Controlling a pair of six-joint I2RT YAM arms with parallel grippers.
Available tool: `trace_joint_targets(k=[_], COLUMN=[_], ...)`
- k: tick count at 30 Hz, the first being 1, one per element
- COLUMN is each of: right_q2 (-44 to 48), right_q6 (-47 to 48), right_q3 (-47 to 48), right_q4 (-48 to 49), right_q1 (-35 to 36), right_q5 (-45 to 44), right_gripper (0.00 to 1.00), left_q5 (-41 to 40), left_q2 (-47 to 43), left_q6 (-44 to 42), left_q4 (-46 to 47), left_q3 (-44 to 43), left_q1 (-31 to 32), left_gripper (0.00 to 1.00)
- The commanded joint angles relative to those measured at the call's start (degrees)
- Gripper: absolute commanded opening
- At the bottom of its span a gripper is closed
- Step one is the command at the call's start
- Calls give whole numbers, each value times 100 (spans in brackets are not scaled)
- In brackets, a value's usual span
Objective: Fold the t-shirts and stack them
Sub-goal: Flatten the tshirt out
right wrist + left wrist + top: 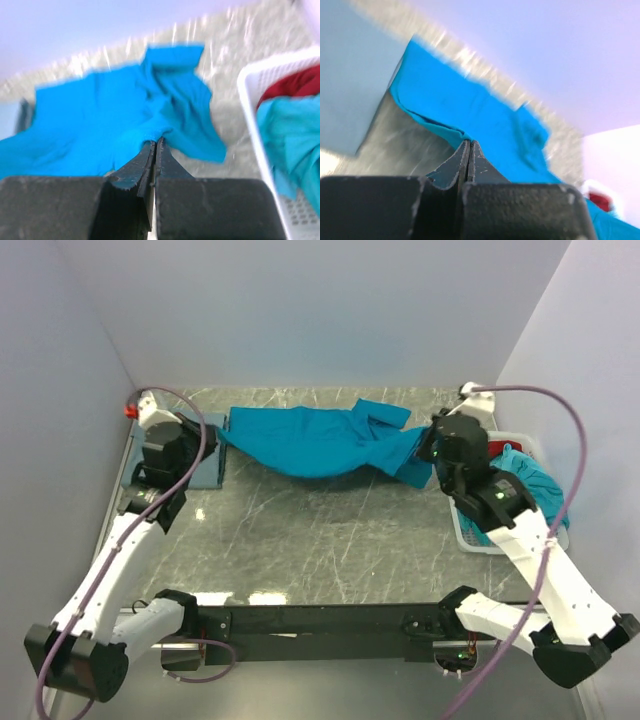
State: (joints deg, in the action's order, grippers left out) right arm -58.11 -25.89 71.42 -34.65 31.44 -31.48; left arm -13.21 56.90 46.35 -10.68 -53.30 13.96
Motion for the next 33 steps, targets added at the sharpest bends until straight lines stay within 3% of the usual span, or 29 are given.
trace_joint_targets(k=[1, 5, 13, 18, 26, 33], right_q2=[291, 458, 398, 256, 695, 468], right_q6=[523, 848, 1718, 2114, 2474, 3010], right_q3=[758, 1811, 3903, 5399, 5252, 3917], right_q4=[-41, -68, -401, -859, -350, 292], right_q1=[-42, -42, -42, -42, -50, -42], right_q5=[-674, -833, 404, 573, 925, 275], right_gripper=[0, 0, 0, 0, 0, 0], left_q5=[-252, -279, 510, 785, 908, 408], left_q2=[-373, -557, -813, -777, -813, -401], left_q6=[-354, -600, -1198, -1391, -1515, -1392], left_q4=[242, 162, 84, -347, -435, -137], left_q3=[-654, -1480, -3184, -4170, -4628, -3663], left_q1=[2, 2, 2, 2, 2, 2], left_gripper=[1, 1, 1, 1, 1, 1])
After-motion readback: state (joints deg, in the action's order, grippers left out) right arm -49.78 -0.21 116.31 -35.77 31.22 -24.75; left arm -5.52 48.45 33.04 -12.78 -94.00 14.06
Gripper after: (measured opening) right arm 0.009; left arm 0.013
